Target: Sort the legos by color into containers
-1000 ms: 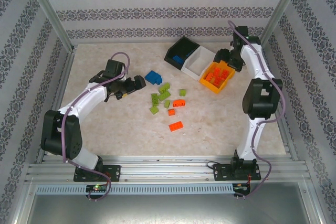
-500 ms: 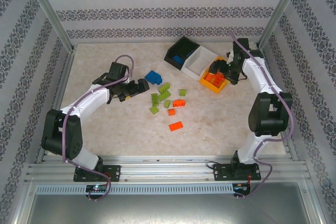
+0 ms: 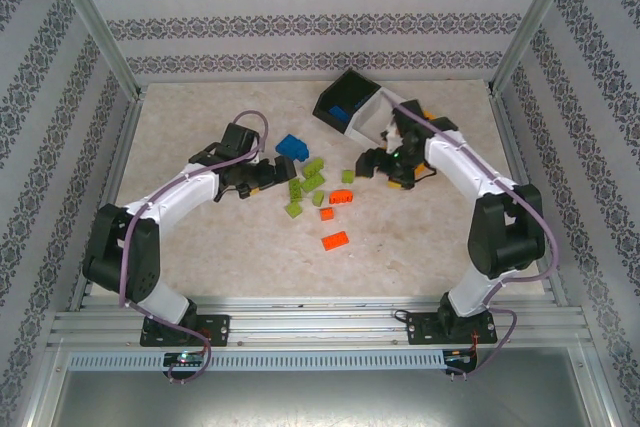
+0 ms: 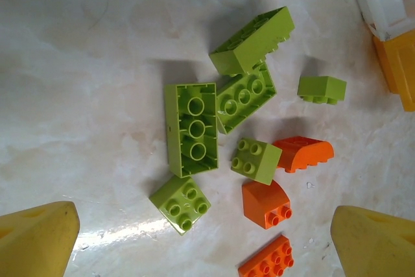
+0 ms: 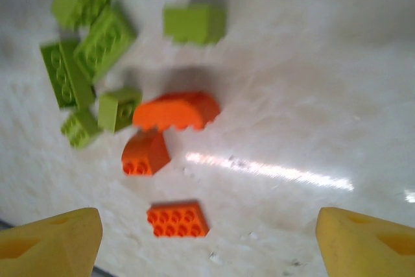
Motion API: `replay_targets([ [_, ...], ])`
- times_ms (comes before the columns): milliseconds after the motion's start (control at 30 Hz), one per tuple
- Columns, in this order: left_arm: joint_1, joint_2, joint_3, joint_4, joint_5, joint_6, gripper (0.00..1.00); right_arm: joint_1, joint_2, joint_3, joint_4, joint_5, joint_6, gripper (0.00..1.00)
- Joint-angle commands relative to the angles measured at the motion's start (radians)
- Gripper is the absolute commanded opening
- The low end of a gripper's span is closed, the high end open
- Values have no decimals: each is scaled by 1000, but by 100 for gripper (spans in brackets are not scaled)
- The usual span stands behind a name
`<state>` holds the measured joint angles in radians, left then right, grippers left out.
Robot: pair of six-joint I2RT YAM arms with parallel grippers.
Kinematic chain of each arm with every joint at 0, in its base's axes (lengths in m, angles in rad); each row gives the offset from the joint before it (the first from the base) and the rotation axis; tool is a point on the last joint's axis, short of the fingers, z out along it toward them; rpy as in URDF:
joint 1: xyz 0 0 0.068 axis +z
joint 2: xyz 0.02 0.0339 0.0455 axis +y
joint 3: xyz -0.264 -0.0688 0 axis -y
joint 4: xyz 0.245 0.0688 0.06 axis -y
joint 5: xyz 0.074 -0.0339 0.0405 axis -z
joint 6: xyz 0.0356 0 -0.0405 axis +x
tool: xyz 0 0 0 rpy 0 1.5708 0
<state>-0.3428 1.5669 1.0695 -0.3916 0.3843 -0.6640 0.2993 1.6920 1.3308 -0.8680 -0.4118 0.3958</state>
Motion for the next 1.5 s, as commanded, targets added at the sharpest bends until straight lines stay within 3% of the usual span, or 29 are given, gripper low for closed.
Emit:
replay_targets([
  [0, -14, 22, -1, 43, -7, -27, 100, 88, 18, -14, -23, 18, -22, 86],
  [267, -14, 10, 7, 2, -39, -19, 100, 311, 78, 22, -101, 148, -95, 89],
  [433, -10, -22, 22, -118, -181, -14, 100, 387, 103, -14, -90, 179, -70, 91],
  [567, -8, -41, 7, -133, -190, -11, 100, 447, 139, -7, -93, 228, -68, 91],
  [1467, 8, -116, -36, -190, -191, 16, 100, 547, 260, -37, -53, 361, -15, 87],
])
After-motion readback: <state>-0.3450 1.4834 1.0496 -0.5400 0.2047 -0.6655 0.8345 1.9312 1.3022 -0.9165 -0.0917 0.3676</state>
